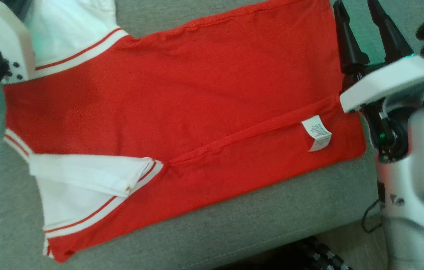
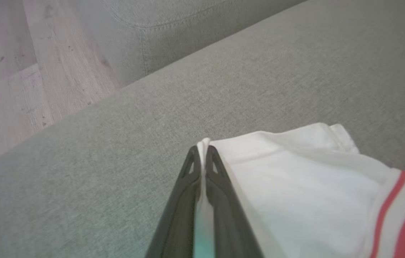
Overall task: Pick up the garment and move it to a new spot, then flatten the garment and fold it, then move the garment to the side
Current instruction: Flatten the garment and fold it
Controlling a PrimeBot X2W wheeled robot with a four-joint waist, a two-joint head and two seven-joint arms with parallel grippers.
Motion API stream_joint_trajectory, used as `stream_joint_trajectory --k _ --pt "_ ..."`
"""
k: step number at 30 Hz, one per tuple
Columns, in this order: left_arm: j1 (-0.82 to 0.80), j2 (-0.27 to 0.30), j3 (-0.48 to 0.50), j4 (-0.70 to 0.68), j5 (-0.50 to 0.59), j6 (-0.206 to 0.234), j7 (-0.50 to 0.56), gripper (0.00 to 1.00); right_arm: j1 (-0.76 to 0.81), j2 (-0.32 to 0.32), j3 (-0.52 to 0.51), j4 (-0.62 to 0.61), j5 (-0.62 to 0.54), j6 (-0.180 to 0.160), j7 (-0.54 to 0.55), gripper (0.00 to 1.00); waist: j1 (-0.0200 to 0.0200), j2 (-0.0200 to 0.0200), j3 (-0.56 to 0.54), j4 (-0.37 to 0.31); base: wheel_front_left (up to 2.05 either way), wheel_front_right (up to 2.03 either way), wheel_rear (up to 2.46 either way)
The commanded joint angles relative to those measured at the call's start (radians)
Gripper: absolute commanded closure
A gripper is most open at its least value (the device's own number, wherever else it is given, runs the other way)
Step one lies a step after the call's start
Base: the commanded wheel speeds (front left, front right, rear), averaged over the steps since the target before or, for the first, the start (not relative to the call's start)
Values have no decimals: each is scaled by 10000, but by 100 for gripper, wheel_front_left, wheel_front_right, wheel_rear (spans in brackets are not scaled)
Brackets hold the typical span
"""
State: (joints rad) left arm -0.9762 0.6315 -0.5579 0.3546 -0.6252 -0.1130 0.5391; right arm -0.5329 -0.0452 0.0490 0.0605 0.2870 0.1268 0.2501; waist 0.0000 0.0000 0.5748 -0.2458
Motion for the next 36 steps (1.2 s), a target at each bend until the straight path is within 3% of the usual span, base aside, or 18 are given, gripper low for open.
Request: stream_joint_trajectory --k 1,14,21,23,24,25,26,27,28,36 --pt "-271 324 334 -351 118 61 -219 100 -275 -51 77 -186 -175 39 190 0 0 0 -187 213 0 0 0" --pt "-351 -577 -150 -1778 256 -31 -1549 100 -2257 -872 -640 2669 -1793 39 2070 0 0 0 -487 1583 0 0 0" --pt "-229 -844 -348 -2086 239 -21 -1748 100 -2927 -973 -782 4208 -2030 39 2524 0 0 0 -411 1861 0 0 0" --pt "-210 -859 -373 -2100 227 -19 -1768 100 -3027 -980 -773 4492 -1994 39 2625 24 0 0 -425 1873 0 0 0" --pt "-203 -859 -379 -2099 218 -20 -1781 100 -3065 -969 -814 4624 -1977 39 2681 50 0 0 -440 1870 0 0 0" --pt "-198 -857 -383 -2097 211 -19 -1790 100 -3099 -962 -818 4730 -1980 39 2716 64 0 0 -457 1865 0 0 0" --pt "-194 -851 -386 -2096 204 -18 -1794 100 -3131 -955 -806 4808 -1979 39 2713 76 0 0 -475 1857 0 0 0" --pt "-194 -851 -386 -2096 204 -18 -1794 100 -3131 -955 -806 4808 -1979 39 2713 76 0 0 -475 1857 0 0 0" --pt "-191 -842 -385 -2091 192 -17 -1796 100 -3154 -945 -799 4876 -1972 39 2704 100 0 0 -496 1846 0 0 0" --pt "-11 -641 -318 -2111 89 16 -1893 100 -3117 -865 -810 5097 -1720 39 2083 100 0 0 -851 1775 0 0 0"
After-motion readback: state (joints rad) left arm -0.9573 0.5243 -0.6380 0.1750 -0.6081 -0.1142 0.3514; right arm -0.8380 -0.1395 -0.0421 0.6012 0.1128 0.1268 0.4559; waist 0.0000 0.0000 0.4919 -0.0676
